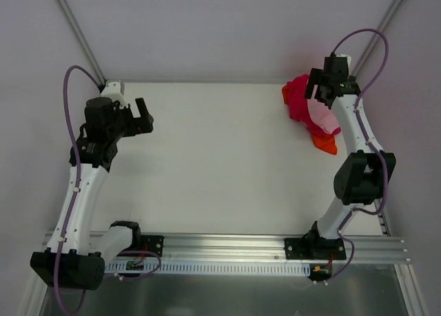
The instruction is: Fold and stack the t-shirts
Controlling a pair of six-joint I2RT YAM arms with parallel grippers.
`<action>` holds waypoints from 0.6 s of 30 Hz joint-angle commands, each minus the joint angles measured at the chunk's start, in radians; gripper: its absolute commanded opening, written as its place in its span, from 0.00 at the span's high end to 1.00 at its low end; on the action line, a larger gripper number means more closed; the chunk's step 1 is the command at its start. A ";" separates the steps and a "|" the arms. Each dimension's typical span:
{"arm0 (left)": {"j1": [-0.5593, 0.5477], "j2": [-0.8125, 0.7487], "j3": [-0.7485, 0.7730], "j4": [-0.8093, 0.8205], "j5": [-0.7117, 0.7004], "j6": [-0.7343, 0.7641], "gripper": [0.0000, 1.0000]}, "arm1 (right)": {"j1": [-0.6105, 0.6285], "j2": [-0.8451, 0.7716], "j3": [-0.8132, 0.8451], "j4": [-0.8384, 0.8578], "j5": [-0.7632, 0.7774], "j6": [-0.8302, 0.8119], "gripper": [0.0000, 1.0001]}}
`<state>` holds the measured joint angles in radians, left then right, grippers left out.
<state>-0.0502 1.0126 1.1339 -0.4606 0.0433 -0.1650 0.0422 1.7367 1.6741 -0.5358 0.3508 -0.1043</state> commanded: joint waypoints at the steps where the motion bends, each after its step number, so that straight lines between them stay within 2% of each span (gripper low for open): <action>1: 0.010 0.015 0.003 0.031 0.035 -0.002 0.01 | -0.037 0.066 0.102 -0.035 -0.073 -0.054 0.00; 10: 0.010 0.024 0.010 0.008 -0.006 0.019 0.01 | -0.057 0.175 0.154 -0.049 -0.088 -0.126 0.00; 15: 0.010 0.029 0.012 0.011 0.004 0.021 0.01 | -0.091 0.202 0.156 -0.046 -0.133 -0.066 0.01; 18: 0.010 0.029 0.006 0.011 0.003 0.016 0.01 | -0.114 0.227 0.164 -0.036 -0.164 -0.080 0.05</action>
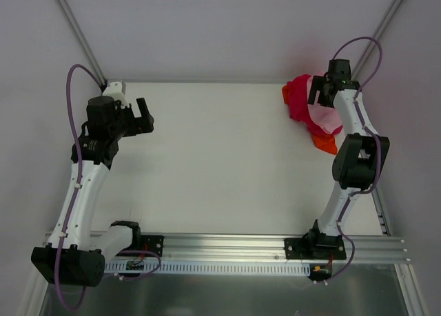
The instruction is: Fold and stack the t-shirts
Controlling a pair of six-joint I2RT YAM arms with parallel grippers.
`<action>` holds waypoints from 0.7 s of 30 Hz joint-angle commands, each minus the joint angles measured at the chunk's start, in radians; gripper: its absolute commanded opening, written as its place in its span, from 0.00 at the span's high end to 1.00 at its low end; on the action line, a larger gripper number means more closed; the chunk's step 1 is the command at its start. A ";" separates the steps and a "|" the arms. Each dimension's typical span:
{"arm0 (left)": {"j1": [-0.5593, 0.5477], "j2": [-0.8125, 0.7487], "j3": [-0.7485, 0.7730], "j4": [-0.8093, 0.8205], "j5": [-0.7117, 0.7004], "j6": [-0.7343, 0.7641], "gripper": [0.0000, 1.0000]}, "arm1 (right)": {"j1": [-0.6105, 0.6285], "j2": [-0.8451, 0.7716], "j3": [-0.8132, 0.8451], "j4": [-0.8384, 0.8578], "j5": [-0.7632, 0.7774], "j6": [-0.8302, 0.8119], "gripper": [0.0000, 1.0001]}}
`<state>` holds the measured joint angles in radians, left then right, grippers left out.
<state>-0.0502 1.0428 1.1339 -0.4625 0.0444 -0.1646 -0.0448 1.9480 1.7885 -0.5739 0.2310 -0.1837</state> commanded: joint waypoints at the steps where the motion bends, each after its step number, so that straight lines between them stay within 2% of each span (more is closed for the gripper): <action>1: 0.010 -0.001 0.003 0.016 0.002 0.014 0.01 | -0.027 0.023 0.057 0.000 -0.045 -0.011 0.05; 7: 0.010 0.005 -0.014 0.021 -0.009 0.017 0.01 | -0.029 0.072 0.091 0.002 -0.050 -0.022 0.11; 15: 0.010 0.016 0.000 0.022 0.005 0.023 0.01 | -0.029 0.112 0.109 0.014 -0.055 -0.028 0.31; 19: 0.010 0.017 0.006 0.018 0.014 0.023 0.01 | -0.029 0.132 0.129 0.017 -0.053 -0.034 0.33; 21: 0.010 0.017 0.012 0.005 0.012 0.028 0.01 | -0.027 0.143 0.138 0.019 -0.058 -0.031 0.39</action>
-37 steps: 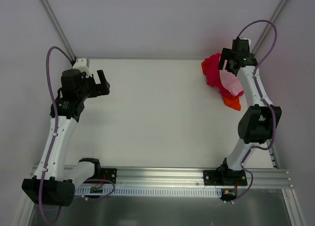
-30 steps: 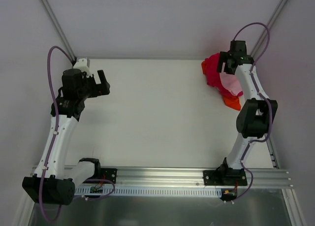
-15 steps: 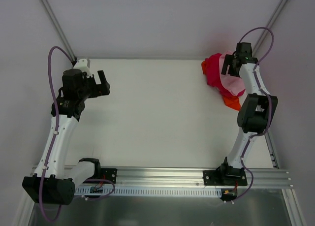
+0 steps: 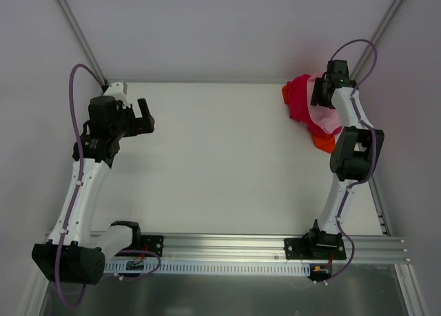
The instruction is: Fold and stack the t-shirts
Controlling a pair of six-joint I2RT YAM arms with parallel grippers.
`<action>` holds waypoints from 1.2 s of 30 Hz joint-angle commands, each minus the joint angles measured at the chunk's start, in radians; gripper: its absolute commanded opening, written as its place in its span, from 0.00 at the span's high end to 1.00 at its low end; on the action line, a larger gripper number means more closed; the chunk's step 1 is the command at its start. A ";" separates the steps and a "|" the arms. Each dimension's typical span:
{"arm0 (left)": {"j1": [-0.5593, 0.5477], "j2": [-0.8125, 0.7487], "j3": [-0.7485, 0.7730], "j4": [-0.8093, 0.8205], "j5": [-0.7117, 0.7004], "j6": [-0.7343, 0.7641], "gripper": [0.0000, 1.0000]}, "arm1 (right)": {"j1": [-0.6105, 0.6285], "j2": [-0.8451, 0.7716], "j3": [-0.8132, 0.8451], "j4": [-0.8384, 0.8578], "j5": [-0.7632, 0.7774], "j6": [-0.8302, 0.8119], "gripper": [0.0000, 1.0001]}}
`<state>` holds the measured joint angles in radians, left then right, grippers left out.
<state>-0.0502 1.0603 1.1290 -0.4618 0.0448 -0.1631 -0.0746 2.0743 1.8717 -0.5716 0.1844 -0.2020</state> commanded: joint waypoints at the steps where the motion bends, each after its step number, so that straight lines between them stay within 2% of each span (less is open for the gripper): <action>1: 0.010 -0.002 0.020 0.000 0.010 0.030 0.01 | 0.001 0.030 0.060 0.018 -0.014 -0.011 0.39; 6: 0.010 -0.006 0.032 -0.023 0.003 0.046 0.01 | 0.002 0.079 0.107 0.013 -0.014 -0.026 0.41; 9: 0.010 -0.006 0.032 -0.028 -0.003 0.046 0.01 | 0.001 0.110 0.142 0.004 -0.014 -0.034 0.46; 11: 0.010 -0.005 0.034 -0.032 -0.008 0.045 0.01 | 0.002 0.128 0.159 0.001 -0.002 -0.036 0.55; 12: 0.010 -0.005 0.038 -0.043 -0.010 0.045 0.01 | 0.002 0.133 0.165 -0.007 0.007 -0.033 0.69; 14: 0.010 -0.006 0.041 -0.051 -0.013 0.050 0.01 | 0.002 0.127 0.173 -0.013 0.016 -0.031 0.84; 15: 0.010 -0.010 0.041 -0.052 -0.022 0.053 0.01 | 0.002 0.118 0.172 -0.011 0.024 -0.030 0.97; 16: 0.010 -0.013 0.041 -0.054 -0.025 0.053 0.01 | 0.002 0.106 0.172 -0.007 0.044 -0.030 0.99; 24: 0.010 -0.002 0.051 -0.044 0.024 0.066 0.01 | 0.018 -0.092 0.216 0.007 0.105 -0.062 0.99; 25: 0.010 0.003 0.054 -0.043 0.035 0.069 0.01 | 0.019 -0.106 0.240 0.000 0.093 -0.069 0.98; 26: 0.010 0.004 0.054 -0.037 0.052 0.071 0.01 | 0.021 -0.127 0.250 -0.001 0.077 -0.086 0.91; 29: 0.010 0.004 0.045 -0.026 0.076 0.073 0.01 | 0.021 -0.149 0.245 0.007 0.013 -0.115 0.86; 30: 0.010 0.006 0.043 -0.023 0.079 0.071 0.01 | 0.021 -0.149 0.244 0.006 0.020 -0.117 0.95; 31: 0.010 0.006 0.040 -0.021 0.084 0.070 0.01 | 0.019 -0.142 0.245 -0.008 0.039 -0.117 0.99; 35: 0.010 0.006 0.032 -0.017 0.118 0.062 0.01 | 0.019 -0.134 0.215 -0.025 0.038 -0.112 0.98; 36: 0.010 0.006 0.028 -0.012 0.119 0.059 0.01 | 0.019 -0.131 0.204 -0.013 0.036 -0.116 0.85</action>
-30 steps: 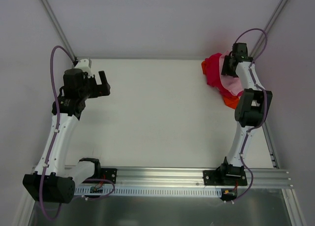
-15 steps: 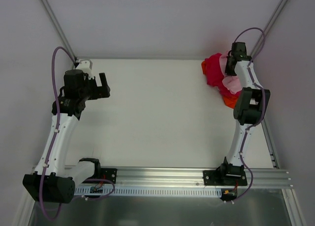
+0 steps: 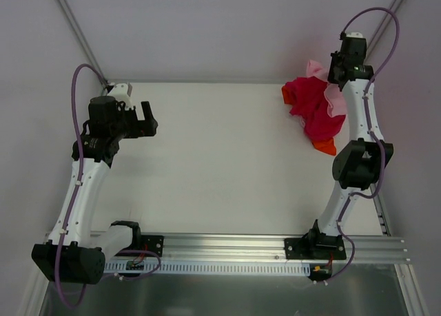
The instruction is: Fold and stack the t-shirts
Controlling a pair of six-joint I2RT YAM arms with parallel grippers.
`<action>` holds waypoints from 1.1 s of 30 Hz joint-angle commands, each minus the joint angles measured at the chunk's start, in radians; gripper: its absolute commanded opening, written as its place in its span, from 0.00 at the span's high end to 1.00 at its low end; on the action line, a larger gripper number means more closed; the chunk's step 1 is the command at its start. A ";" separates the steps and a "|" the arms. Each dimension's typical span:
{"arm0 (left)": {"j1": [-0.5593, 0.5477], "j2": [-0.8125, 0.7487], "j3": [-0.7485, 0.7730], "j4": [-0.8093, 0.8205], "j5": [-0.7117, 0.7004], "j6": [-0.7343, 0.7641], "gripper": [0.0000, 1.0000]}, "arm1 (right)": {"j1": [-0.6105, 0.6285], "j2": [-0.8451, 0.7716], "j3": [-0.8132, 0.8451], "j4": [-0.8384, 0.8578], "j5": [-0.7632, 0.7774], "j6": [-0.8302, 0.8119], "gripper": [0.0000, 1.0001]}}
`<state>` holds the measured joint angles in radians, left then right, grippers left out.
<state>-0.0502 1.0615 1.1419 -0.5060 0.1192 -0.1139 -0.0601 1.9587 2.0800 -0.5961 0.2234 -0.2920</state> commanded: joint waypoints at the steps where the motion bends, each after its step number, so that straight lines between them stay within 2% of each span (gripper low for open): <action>1: 0.010 0.003 0.012 0.034 0.045 0.010 0.01 | 0.006 -0.012 -0.015 0.015 -0.007 -0.030 0.83; 4: 0.010 0.005 0.001 0.040 0.039 0.003 0.01 | 0.006 0.011 -0.050 0.033 -0.032 -0.026 0.80; 9: 0.010 0.012 -0.001 0.037 0.051 -0.006 0.01 | 0.005 0.071 -0.044 -0.001 -0.070 0.001 0.99; 14: 0.010 0.012 -0.001 0.034 0.046 -0.009 0.01 | 0.003 0.077 -0.063 -0.013 -0.082 -0.004 0.97; 15: 0.010 0.009 -0.001 0.034 0.045 -0.009 0.01 | 0.005 0.074 -0.073 -0.022 -0.091 0.004 0.79; 16: 0.010 0.009 -0.002 0.035 0.045 -0.009 0.01 | 0.005 0.066 -0.087 -0.030 -0.101 0.008 0.55; 17: 0.010 0.009 -0.007 0.038 0.045 -0.009 0.01 | 0.008 0.057 -0.110 -0.019 -0.095 0.014 0.15; 18: 0.010 0.011 -0.008 0.040 0.043 -0.015 0.01 | 0.009 0.043 -0.167 -0.010 -0.079 0.014 0.01; 19: 0.010 0.012 -0.011 0.043 0.043 -0.017 0.01 | 0.009 0.040 -0.187 0.002 -0.061 0.013 0.00; 23: 0.010 0.025 -0.016 0.047 0.056 -0.027 0.01 | 0.009 0.092 -0.153 -0.076 0.037 0.037 0.00; 27: 0.010 0.028 -0.016 0.047 0.057 -0.030 0.01 | 0.009 0.100 -0.164 -0.056 0.057 0.050 0.20; 28: 0.010 0.028 -0.016 0.044 0.057 -0.029 0.01 | 0.008 0.094 -0.170 -0.048 0.056 0.053 0.34; 30: 0.010 0.025 -0.019 0.044 0.056 -0.032 0.01 | 0.009 0.077 -0.175 -0.028 0.059 0.054 0.46; 31: 0.010 0.023 -0.021 0.046 0.056 -0.033 0.01 | 0.011 0.054 -0.178 -0.015 0.066 0.053 0.58; 32: 0.010 0.025 -0.024 0.049 0.056 -0.033 0.01 | 0.013 0.043 -0.175 -0.010 0.067 0.051 0.63; 33: 0.010 0.023 -0.025 0.052 0.056 -0.035 0.01 | 0.013 0.025 -0.175 -0.005 0.068 0.050 0.76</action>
<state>-0.0502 1.0912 1.1294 -0.4877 0.1558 -0.1310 -0.0544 2.0621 1.9011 -0.6312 0.2520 -0.2497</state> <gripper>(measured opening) 0.990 0.327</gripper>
